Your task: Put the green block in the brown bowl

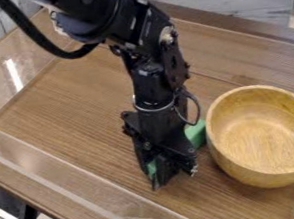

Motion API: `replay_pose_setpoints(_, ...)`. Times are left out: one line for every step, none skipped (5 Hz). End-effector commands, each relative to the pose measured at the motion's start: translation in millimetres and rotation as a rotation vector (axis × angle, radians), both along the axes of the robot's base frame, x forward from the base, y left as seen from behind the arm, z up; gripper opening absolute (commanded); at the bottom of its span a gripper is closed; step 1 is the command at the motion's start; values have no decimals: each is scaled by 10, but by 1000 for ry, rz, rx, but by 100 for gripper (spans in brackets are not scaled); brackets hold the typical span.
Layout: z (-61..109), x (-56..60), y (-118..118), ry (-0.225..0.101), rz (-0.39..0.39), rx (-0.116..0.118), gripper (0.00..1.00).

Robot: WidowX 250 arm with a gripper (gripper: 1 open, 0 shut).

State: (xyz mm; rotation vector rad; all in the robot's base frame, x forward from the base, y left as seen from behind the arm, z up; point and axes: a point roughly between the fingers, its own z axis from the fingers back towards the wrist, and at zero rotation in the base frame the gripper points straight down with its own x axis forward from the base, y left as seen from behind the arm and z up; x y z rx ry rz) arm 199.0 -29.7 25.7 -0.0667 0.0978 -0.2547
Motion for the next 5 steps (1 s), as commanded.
replay_pose_setpoints(138,53,-21,-19,17,-14,0)
replay_pose_setpoints(196,11,-35,6,37,-25,0)
replay_pose_setpoints(264,-22,-46,27,56,-35,0)
replay_pose_setpoints(324,-46,-53,43,72,-45,0)
replay_pose_setpoints(449,-79,-83,63,88,-54,0)
